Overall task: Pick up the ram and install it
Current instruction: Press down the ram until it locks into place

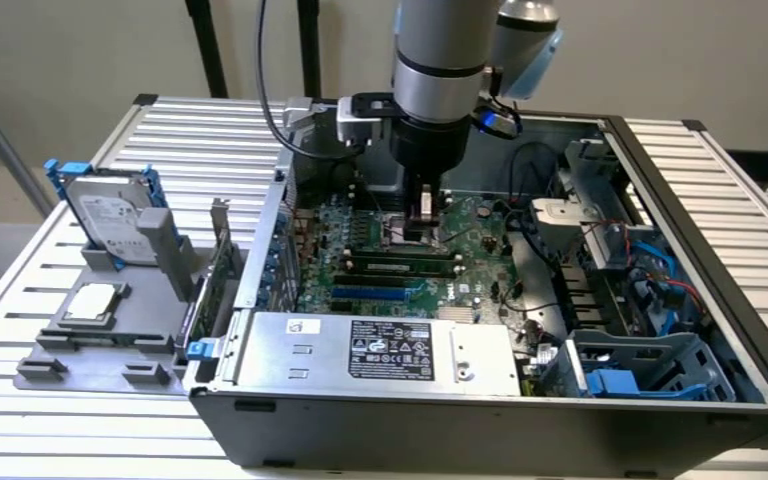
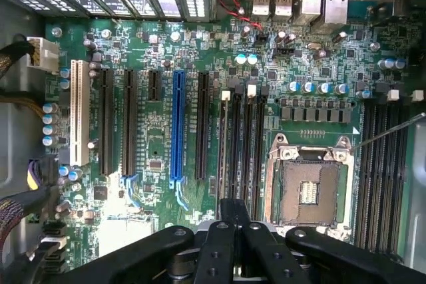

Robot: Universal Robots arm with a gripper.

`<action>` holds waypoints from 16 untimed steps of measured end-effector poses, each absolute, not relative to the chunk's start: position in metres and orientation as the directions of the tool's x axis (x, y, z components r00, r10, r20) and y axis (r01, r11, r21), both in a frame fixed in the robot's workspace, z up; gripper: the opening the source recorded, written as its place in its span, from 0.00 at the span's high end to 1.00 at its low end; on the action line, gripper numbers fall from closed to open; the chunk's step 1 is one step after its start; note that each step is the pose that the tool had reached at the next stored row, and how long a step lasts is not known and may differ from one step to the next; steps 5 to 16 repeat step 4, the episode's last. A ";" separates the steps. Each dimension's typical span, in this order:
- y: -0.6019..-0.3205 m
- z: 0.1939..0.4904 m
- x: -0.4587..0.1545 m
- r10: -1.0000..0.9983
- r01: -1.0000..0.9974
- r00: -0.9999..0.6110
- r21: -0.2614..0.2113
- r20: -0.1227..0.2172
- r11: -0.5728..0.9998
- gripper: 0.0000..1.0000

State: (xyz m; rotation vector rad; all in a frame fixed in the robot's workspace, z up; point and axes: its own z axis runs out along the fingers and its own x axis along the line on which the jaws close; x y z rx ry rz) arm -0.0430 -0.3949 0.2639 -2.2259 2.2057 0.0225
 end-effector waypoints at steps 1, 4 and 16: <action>-0.395 0.264 -0.043 -1.000 -1.000 0.009 0.005 -0.017 -0.009 0.89; -0.395 0.264 -0.043 -1.000 -1.000 0.009 0.005 -0.019 -0.009 0.89; -0.395 0.264 -0.043 -1.000 -1.000 0.009 0.005 -0.019 -0.009 0.89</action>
